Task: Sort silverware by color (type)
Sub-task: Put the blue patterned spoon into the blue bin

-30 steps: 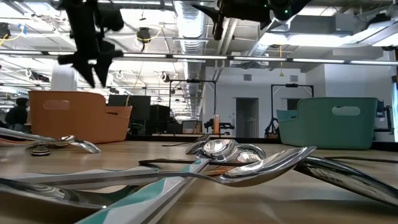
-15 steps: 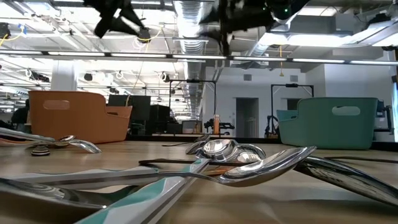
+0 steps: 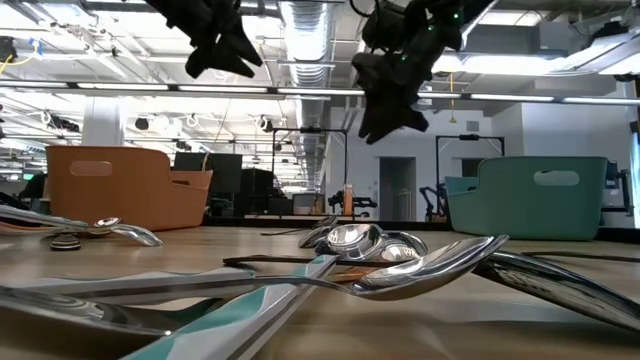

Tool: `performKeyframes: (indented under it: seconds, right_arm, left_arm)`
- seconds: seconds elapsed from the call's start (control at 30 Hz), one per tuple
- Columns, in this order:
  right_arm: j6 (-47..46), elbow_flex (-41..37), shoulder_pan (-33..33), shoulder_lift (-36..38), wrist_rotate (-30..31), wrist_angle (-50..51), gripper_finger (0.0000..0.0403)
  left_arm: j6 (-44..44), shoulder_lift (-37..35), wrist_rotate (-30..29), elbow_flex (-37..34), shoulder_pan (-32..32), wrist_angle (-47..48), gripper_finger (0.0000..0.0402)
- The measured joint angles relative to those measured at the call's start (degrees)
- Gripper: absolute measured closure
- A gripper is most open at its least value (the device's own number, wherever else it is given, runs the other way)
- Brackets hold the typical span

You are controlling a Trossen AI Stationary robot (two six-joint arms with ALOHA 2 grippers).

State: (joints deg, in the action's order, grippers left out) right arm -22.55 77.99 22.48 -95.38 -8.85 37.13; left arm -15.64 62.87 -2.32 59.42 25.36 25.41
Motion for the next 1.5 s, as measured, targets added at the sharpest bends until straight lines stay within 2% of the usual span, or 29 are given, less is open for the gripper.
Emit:
performKeyframes:
  seconds: [0.13,0.33,0.5,0.73,0.87,1.0,1.27,1.5]
  right_arm:
    - [-4.1,-0.3,-2.5,-0.7,-0.1,8.8,0.0275]
    - [-12.2,-0.3,-7.7,-4.1,0.0,13.5,0.0275]
    - [-19.1,-0.1,-11.5,-8.1,-0.2,14.2,0.0267]
    - [-26.9,-0.2,-17.3,-10.1,-1.9,12.8,0.0218]
    - [-31.1,-0.1,-19.6,-11.6,-1.3,8.2,0.0189]
    - [-35.6,-0.1,-21.2,-14.8,-0.8,4.1,0.018]
    - [-45.2,0.3,-25.0,-19.1,2.5,4.2,0.0202]
    - [-46.6,0.3,-25.4,-20.1,2.8,4.7,0.0275]
  left_arm:
    - [-0.2,1.0,0.6,0.0,0.0,0.0,0.0259]
    - [0.0,0.8,0.6,0.0,0.0,0.1,0.0259]
    - [1.4,0.7,1.3,0.0,0.0,1.1,0.0259]
    - [5.5,0.7,2.5,0.0,0.0,2.2,0.0259]
    - [9.0,0.9,2.5,0.0,0.0,1.4,0.0258]
    - [14.0,1.0,2.5,-0.1,0.0,-0.2,0.0258]
    - [19.1,1.0,2.5,-0.1,0.8,-0.1,0.0258]
    - [18.9,0.5,2.6,-0.1,0.7,5.4,0.0258]
